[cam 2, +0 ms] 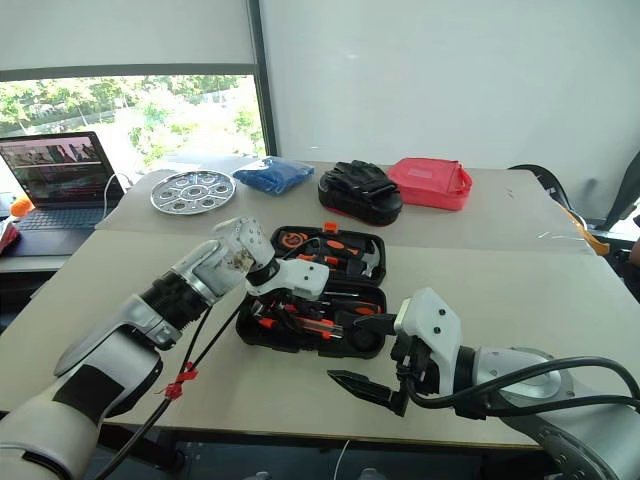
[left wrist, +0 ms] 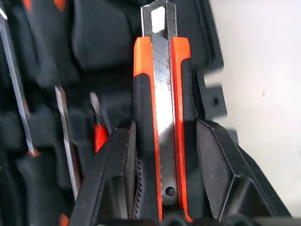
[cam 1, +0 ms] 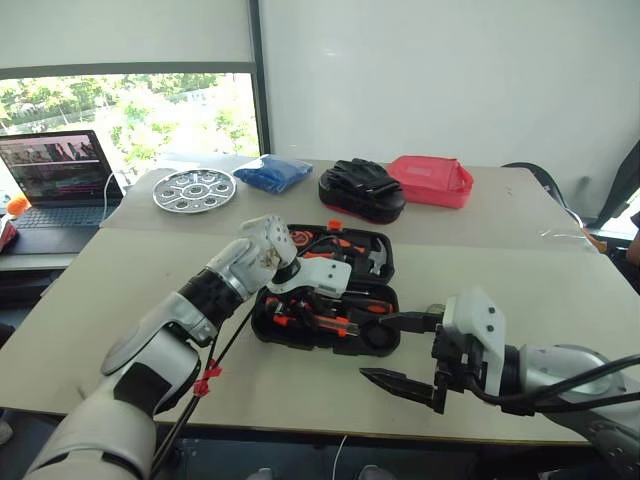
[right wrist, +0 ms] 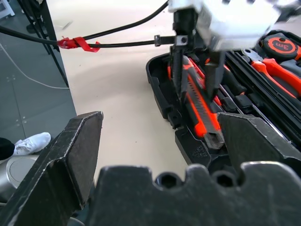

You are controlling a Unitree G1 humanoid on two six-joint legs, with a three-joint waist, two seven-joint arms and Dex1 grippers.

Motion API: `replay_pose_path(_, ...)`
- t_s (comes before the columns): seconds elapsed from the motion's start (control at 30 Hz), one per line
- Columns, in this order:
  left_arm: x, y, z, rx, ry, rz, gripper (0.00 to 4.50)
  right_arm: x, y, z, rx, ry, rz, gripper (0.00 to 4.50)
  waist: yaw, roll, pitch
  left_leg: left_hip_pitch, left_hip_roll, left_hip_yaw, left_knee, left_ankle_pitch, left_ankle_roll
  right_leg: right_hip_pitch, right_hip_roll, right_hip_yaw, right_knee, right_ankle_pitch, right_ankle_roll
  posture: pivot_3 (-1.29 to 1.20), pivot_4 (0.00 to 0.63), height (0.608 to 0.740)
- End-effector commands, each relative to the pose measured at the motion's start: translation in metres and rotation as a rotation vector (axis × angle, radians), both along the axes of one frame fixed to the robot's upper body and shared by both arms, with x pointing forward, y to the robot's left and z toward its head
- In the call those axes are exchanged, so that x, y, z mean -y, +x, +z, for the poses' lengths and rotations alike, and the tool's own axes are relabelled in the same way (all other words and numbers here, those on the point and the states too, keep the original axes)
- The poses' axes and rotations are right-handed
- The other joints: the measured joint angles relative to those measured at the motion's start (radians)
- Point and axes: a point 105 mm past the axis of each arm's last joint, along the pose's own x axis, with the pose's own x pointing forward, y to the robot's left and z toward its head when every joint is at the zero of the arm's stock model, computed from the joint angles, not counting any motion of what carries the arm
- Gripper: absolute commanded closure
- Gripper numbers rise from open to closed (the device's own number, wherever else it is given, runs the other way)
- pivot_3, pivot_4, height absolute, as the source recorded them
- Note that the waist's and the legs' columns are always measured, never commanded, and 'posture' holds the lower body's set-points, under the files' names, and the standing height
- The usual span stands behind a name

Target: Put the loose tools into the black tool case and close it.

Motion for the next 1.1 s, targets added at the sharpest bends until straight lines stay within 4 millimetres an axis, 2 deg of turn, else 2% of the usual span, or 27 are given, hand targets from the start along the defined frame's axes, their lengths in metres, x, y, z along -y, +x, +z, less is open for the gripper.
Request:
replay_pose_path(0.03,-0.001,0.002,-0.004,0.018,-0.004,0.049,3.03,0.001,-0.001,0.008,0.044,-0.004,-0.005,0.00,0.000,0.000,0.000,0.000,0.000,0.000,0.000,0.000,0.000,0.001,0.000,0.000,0.000,0.000,0.000,0.00,0.150,0.740)
replay_pose_path(0.2,0.006,0.003,-0.006,0.009,-0.045,0.065,3.03,0.000,0.001,0.009,0.049,-0.001,-0.002,0.00,0.004,0.000,0.000,0.001,0.000,0.000,0.000,0.000,0.000,0.001,0.000,0.000,0.000,0.000,0.000,0.00,0.150,0.740)
replay_pose_path(0.53,0.005,-0.005,-0.006,-0.073,-0.036,0.099,3.03,0.000,0.005,0.007,0.050,-0.002,-0.006,0.00,0.002,0.000,0.000,0.001,0.000,0.001,0.001,0.000,0.000,0.001,0.000,0.000,0.000,0.000,0.001,0.00,0.150,0.740)
replay_pose_path(0.57,0.004,-0.005,-0.006,-0.072,-0.033,0.097,2.06,0.000,0.005,0.007,0.050,-0.001,-0.005,0.00,0.002,0.000,0.000,0.001,0.000,0.000,0.001,0.000,0.000,0.001,0.000,0.000,0.000,0.000,0.001,0.00,0.150,0.740)
replay_pose_path(0.63,0.001,-0.004,-0.007,-0.057,-0.022,0.087,1.51,-0.001,0.005,0.006,0.050,0.001,-0.005,0.00,0.002,0.001,0.000,0.001,0.000,0.000,0.001,0.000,0.000,0.001,0.000,0.000,0.000,0.000,0.001,0.00,0.150,0.740)
replay_pose_path(0.67,0.000,-0.004,-0.006,-0.053,-0.023,0.088,1.04,-0.001,0.005,0.006,0.050,0.002,-0.005,0.00,0.002,0.001,0.000,0.001,0.000,0.000,0.001,0.000,0.000,0.001,0.000,0.000,0.000,0.000,0.001,0.00,0.150,0.740)
replay_pose_path(0.7,-0.001,-0.003,-0.005,-0.050,-0.025,0.091,0.86,-0.001,0.005,0.005,0.050,0.002,-0.005,0.00,0.000,0.001,0.000,0.001,0.000,0.000,0.001,0.000,0.000,0.001,0.000,0.000,0.000,0.000,0.001,0.00,0.150,0.740)
replay_pose_path(0.77,-0.003,0.000,0.003,-0.033,-0.043,0.091,0.17,-0.002,0.005,0.004,0.049,0.002,-0.004,0.00,-0.002,0.001,0.000,0.001,0.000,0.000,0.000,0.000,0.001,0.001,0.000,0.000,0.000,0.000,0.000,0.00,0.150,0.740)
replay_pose_path(0.8,-0.003,0.001,0.006,-0.025,-0.051,0.090,0.02,-0.002,0.005,0.004,0.048,0.002,-0.003,0.00,-0.003,0.001,0.000,0.001,0.000,0.000,0.000,-0.001,0.001,0.001,0.000,0.000,0.000,0.000,0.000,0.00,0.150,0.740)
replay_pose_path(0.93,-0.003,0.007,0.034,0.015,-0.139,0.095,0.02,-0.002,0.006,0.003,0.048,0.001,-0.002,0.00,-0.001,0.000,0.000,0.000,0.000,0.000,0.000,-0.001,0.001,0.000,0.000,0.000,0.000,0.000,0.000,0.00,0.150,0.740)
replay_pose_path(1.03,-0.007,0.009,0.045,0.030,-0.179,0.084,0.79,-0.001,0.006,0.002,0.047,-0.001,-0.001,0.00,0.000,0.000,0.000,0.000,0.000,0.000,0.001,-0.001,0.001,0.000,0.000,0.000,0.000,0.000,0.000,0.00,0.150,0.740)
replay_pose_path(1.1,-0.009,0.010,0.043,0.031,-0.194,0.068,1.56,-0.001,0.006,0.001,0.047,-0.005,0.001,0.00,0.001,0.001,0.000,0.000,0.000,0.000,0.001,-0.001,0.001,0.000,0.000,0.000,0.000,0.000,0.000,0.00,0.150,0.740)
